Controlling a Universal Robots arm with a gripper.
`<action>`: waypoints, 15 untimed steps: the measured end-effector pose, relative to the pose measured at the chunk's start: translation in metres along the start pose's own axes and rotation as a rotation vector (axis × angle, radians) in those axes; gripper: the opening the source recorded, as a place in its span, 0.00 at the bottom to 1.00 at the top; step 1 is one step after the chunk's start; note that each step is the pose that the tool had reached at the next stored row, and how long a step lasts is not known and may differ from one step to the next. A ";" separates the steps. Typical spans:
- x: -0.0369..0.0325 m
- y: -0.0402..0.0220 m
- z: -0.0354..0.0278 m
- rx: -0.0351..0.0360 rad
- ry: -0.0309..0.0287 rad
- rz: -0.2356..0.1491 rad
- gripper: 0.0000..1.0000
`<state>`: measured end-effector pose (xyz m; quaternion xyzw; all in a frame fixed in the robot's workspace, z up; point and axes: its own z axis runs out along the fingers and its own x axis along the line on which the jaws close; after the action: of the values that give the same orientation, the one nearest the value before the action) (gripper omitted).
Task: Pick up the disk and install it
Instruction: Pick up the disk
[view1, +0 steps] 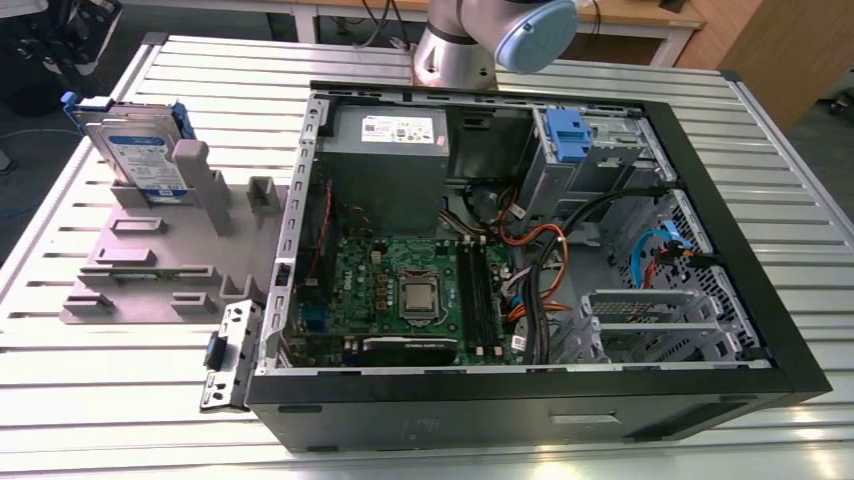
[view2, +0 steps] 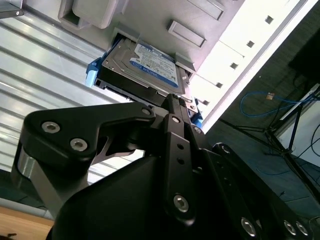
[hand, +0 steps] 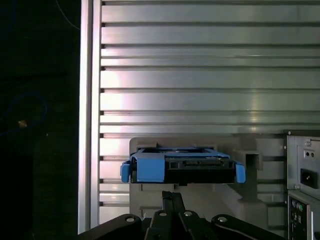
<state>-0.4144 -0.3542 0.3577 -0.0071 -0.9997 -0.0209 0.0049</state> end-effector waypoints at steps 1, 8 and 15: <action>0.0000 0.0000 0.0000 0.0000 0.0002 -0.005 0.11; 0.0000 0.0000 0.0000 0.0003 0.0015 -0.038 0.11; 0.0000 0.0000 0.0000 0.0006 0.0028 -0.069 0.11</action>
<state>-0.4144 -0.3542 0.3576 0.0275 -0.9994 -0.0208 0.0056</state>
